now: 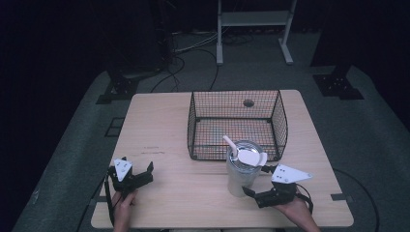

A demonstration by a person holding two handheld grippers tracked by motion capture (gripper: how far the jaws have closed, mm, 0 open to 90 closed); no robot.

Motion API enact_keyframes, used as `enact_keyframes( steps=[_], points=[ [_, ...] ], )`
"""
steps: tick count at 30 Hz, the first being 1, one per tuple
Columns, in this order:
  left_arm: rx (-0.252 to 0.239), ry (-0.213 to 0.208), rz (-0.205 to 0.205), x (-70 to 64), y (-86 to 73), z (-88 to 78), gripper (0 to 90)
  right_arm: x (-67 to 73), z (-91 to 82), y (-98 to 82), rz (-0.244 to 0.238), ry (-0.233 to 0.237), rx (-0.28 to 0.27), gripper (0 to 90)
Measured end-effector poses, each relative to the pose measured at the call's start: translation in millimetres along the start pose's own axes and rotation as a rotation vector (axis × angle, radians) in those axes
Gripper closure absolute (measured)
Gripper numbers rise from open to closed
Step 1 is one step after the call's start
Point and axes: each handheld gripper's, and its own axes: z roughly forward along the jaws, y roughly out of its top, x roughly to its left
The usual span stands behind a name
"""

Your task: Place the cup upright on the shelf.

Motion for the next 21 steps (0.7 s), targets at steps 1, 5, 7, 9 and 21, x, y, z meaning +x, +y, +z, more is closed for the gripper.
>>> enact_keyframes(
  steps=[1,5,7,9,21],
  points=[
    [0.000,0.000,0.000,0.0,0.0,0.0,0.0,0.5,1.7,0.6,0.004,0.000,-0.001,8.3],
    [-0.001,-0.001,0.001,-0.1,0.0,0.0,0.0,1.4,7.9,1.2,-0.005,-0.003,-0.011,8.3],
    [-0.001,-0.001,0.000,0.1,0.0,0.0,0.0,2.0,11.2,1.0,-0.014,-0.015,-0.016,8.2],
    [-0.001,-0.001,-0.001,0.1,0.0,0.0,0.0,2.8,14.2,0.9,-0.004,-0.020,-0.026,8.2],
    [-0.002,-0.003,-0.002,0.4,0.0,0.0,0.0,3.0,23.1,0.6,0.005,-0.027,-0.067,7.4]
  ],
)
